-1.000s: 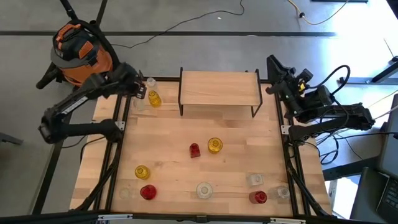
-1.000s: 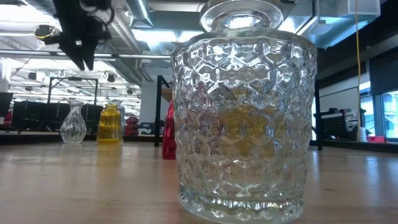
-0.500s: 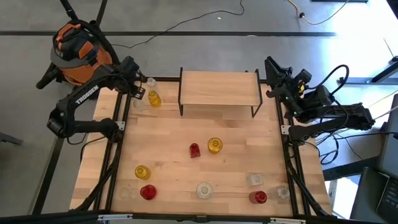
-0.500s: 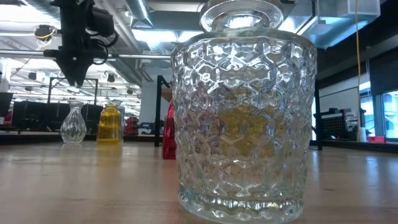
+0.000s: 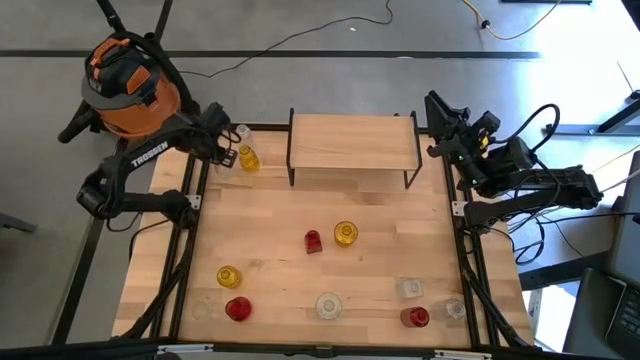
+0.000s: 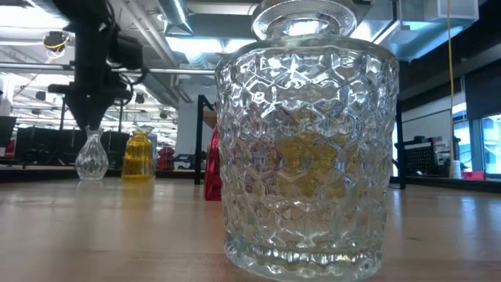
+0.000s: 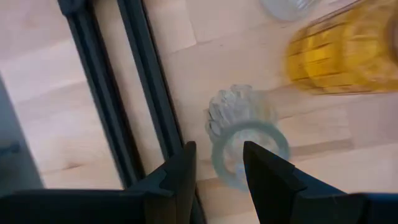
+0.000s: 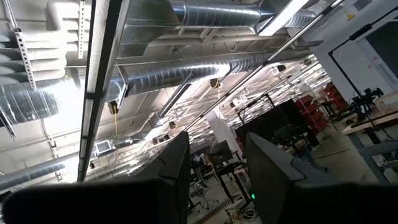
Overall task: Sort vases onto shelf
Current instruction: Put the transparent vase on the shelf
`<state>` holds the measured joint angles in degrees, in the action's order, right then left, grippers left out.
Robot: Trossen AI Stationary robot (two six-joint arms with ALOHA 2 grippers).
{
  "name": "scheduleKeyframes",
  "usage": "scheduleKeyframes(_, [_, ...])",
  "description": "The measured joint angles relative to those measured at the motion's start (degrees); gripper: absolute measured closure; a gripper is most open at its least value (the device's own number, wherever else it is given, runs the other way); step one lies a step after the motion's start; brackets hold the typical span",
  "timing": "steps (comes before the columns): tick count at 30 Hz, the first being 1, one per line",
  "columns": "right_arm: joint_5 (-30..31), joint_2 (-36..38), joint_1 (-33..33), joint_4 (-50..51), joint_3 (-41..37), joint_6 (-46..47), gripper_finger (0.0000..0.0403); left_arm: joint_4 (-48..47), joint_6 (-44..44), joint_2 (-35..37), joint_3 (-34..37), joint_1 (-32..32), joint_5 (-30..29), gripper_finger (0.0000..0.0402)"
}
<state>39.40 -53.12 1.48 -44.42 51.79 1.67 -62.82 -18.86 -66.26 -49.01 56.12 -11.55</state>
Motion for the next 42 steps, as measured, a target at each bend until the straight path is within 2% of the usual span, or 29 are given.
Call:
scheduleKeyframes(11, [0.02,0.00,0.00,0.02,0.00,-0.02,0.0286,7.69,-0.27,-0.01,5.39,0.13,2.97,0.0281])
scheduleKeyframes(14, [0.07,0.00,0.00,0.02,0.00,-0.02,0.0286,7.71,-0.05,0.04,5.43,0.12,3.14,0.0312])
scheduleKeyframes(17, [0.09,0.00,0.00,0.02,0.00,-0.02,0.0286,7.53,0.88,0.07,5.33,0.49,3.21,0.0368])
scheduleKeyframes(21, [0.11,0.00,0.00,0.03,0.00,-0.02,0.0286,7.05,1.91,0.09,5.28,1.24,4.24,0.0378])
scheduleKeyframes(24, [0.13,0.00,0.00,0.02,0.00,-0.02,0.0286,4.53,2.27,0.07,4.18,1.31,5.86,0.0378])
scheduleKeyframes(27, [0.15,0.00,0.00,0.02,0.00,-0.02,0.0286,-3.13,3.07,1.16,1.66,1.16,9.63,0.0378])
scheduleKeyframes(32, [0.17,0.00,0.00,0.02,0.00,-0.02,0.0286,-11.77,4.27,6.30,-8.04,-1.00,10.72,0.0378])
scheduleKeyframes(34, [0.17,0.00,0.00,0.20,0.00,-0.02,0.0286,-13.00,3.99,9.58,-12.63,-2.53,13.55,0.0378])
scheduleKeyframes(37, [0.20,0.00,0.00,1.69,0.00,-0.02,0.0286,-8.65,3.51,14.49,-18.71,-4.10,20.50,0.0378])
scheduleKeyframes(42, [0.09,-0.02,0.00,3.06,-0.02,-0.02,0.0286,6.07,-3.09,21.42,-23.80,-5.66,36.91,0.0378])
